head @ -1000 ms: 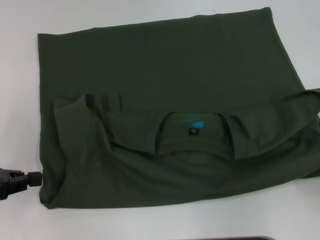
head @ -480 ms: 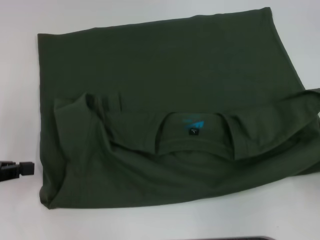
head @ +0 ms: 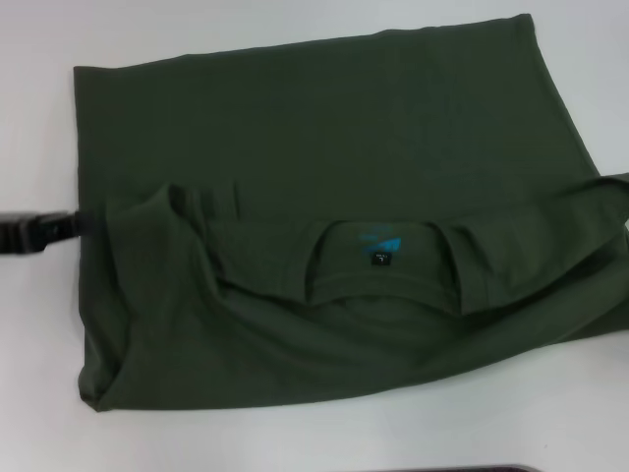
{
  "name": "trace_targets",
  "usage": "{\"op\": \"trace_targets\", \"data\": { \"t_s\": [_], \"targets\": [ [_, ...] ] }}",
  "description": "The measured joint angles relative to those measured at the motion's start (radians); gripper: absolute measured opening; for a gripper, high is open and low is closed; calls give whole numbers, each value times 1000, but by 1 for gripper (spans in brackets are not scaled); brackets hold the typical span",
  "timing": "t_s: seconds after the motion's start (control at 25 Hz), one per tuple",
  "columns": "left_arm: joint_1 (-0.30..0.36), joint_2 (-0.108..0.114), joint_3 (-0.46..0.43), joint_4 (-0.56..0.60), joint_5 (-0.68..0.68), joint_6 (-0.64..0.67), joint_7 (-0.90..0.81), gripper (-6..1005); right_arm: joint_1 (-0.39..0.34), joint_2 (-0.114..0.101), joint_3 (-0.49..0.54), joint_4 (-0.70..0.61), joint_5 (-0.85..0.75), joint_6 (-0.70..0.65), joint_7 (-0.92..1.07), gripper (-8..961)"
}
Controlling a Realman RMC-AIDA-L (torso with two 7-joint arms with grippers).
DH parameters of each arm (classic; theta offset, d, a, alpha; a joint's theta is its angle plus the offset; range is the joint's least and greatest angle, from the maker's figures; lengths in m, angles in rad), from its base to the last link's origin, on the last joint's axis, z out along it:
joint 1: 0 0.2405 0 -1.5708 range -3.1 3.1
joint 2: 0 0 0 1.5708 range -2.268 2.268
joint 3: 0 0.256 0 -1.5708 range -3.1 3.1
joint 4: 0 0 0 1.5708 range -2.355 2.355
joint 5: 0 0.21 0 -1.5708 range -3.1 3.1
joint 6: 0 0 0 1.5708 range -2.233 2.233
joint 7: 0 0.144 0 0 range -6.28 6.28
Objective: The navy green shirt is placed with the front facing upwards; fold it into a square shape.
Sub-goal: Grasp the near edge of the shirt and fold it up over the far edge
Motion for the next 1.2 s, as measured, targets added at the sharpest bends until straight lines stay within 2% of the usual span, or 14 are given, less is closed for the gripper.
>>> {"op": "trace_targets", "data": {
  "t_s": [0.2,0.44,0.96,1.2],
  "targets": [
    [-63,-4,0,-57,-41,-69,2,61,11,0,4,0,0,5,1,43],
    [-110,-15,1,-70,-61,-149,-6,63,23,0,6,0,0,15,2,43],
    [-99,-8,-20,-69,-71,-240,-59,70,36,6,11,0,7,30,4,43],
    [-88,0,-34,-73,-83,-214,-76,278,44,7,11,0,7,30,5,43]
  ]
}}
